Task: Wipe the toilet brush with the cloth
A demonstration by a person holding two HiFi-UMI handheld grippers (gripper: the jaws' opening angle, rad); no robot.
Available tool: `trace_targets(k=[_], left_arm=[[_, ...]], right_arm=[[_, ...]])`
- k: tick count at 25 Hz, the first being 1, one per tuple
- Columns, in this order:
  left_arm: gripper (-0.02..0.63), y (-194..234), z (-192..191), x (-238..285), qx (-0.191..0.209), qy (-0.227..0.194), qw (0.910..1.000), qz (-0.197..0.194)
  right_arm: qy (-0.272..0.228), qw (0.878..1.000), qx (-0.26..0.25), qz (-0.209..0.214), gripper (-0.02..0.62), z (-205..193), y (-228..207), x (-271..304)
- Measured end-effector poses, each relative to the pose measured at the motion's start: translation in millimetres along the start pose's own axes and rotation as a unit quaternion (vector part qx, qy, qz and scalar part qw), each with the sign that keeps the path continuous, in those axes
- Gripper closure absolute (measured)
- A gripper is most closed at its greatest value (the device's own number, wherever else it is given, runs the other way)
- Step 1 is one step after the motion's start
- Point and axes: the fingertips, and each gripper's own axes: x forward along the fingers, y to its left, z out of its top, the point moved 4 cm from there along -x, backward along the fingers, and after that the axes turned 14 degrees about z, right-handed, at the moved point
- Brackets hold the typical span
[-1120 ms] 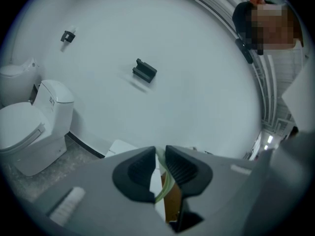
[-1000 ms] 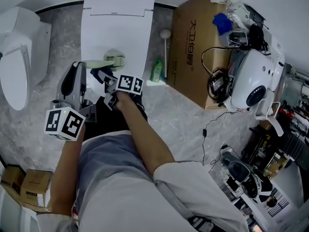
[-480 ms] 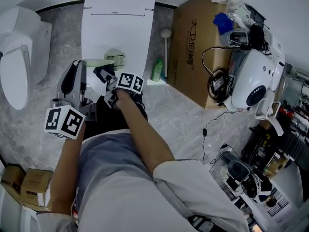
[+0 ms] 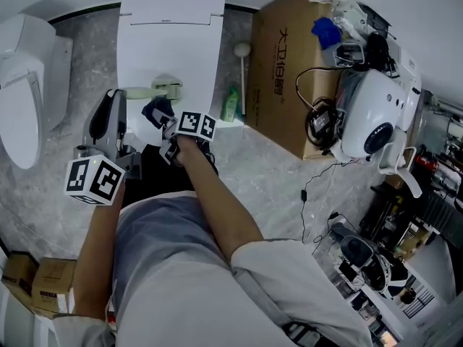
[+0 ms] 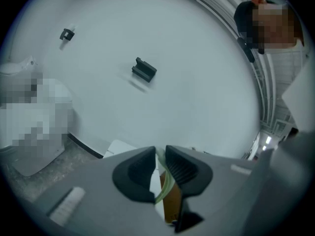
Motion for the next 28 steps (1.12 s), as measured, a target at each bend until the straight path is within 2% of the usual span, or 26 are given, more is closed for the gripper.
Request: trace_targets(k=[6, 15, 28], left_arm=[[0.606, -2, 1, 0, 0.004, 0.008, 1.0000, 0.003], [0.606, 0, -1, 0, 0.004, -0.001, 1.0000, 0.001], [0.606, 1, -3, -2, 0.009, -0.002, 0.9999, 0.008]], right_arm=[[-0.008, 1.000, -0.001, -0.004, 0.509, 3, -4, -12], [-0.034, 0.999, 0.004, -0.001, 0.509, 15, -10, -25], [-0.109, 0.994, 0.019, 0.006, 0.509, 32, -22, -47]])
